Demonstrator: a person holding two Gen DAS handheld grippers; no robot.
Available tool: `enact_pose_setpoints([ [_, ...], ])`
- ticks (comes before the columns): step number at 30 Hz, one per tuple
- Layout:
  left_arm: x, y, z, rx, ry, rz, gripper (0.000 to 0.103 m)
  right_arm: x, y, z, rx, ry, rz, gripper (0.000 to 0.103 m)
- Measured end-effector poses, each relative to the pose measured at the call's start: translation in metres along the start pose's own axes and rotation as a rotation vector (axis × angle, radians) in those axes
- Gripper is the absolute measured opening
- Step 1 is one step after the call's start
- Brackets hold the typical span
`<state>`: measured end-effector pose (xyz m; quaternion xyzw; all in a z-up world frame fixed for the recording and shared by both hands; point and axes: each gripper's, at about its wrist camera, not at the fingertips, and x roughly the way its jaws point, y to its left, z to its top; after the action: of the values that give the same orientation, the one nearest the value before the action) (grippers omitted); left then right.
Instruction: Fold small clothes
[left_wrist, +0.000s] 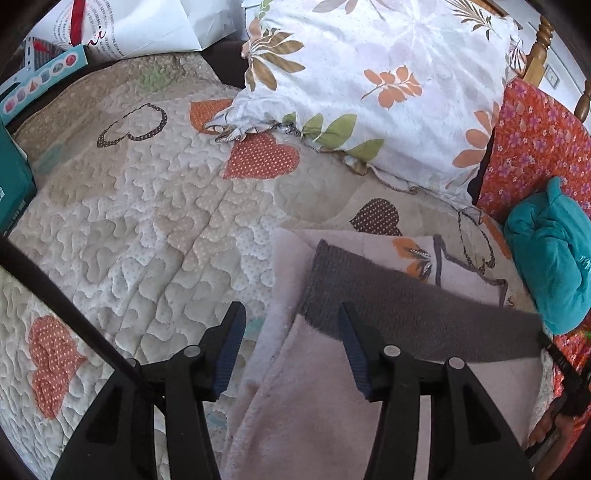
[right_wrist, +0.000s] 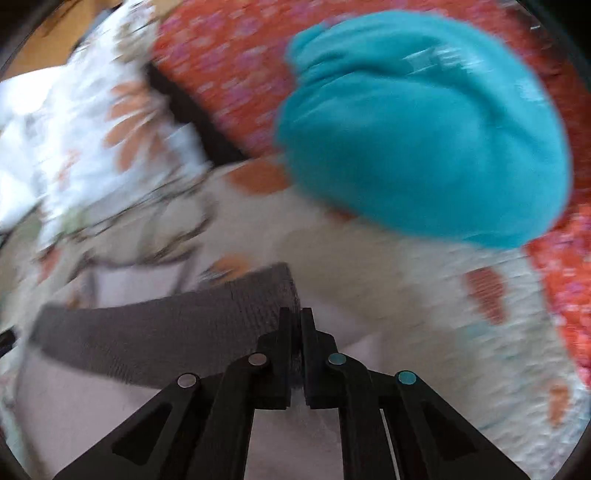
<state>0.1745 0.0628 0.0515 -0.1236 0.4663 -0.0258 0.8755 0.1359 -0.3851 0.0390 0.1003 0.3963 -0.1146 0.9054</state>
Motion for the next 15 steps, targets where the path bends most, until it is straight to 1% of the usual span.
enact_pose_setpoints([
  [2, 0.000, 0.000, -0.001, 0.010, 0.007, 0.002, 0.051, 0.001, -0.007, -0.001, 0.024, -0.022, -0.056, 0.006],
  [4, -0.002, 0.003, -0.002, 0.006, 0.009, -0.001, 0.052, 0.001, -0.011, -0.004, 0.024, -0.013, -0.086, 0.019],
  [6, -0.005, 0.009, -0.003, -0.006, 0.011, -0.003, 0.055, -0.002, -0.014, -0.005, 0.042, 0.006, -0.069, 0.029],
  [8, -0.008, 0.015, -0.005, -0.013, 0.021, -0.003, 0.058, -0.012, -0.018, -0.006, 0.064, -0.005, -0.059, 0.031],
  [10, -0.009, 0.021, -0.010, -0.011, 0.038, -0.001, 0.058, -0.025, -0.019, -0.008, 0.069, -0.011, -0.044, 0.036],
  [11, -0.009, 0.025, -0.013, -0.009, 0.046, 0.007, 0.059, -0.030, -0.021, -0.009, 0.071, -0.015, -0.039, 0.038],
  [13, -0.010, 0.032, -0.019, -0.004, 0.059, 0.030, 0.059, -0.040, -0.021, -0.012, 0.078, -0.020, -0.033, 0.046],
  [15, -0.011, 0.038, -0.024, 0.000, 0.069, 0.040, 0.059, -0.051, -0.023, -0.019, 0.099, -0.013, -0.020, 0.048],
])
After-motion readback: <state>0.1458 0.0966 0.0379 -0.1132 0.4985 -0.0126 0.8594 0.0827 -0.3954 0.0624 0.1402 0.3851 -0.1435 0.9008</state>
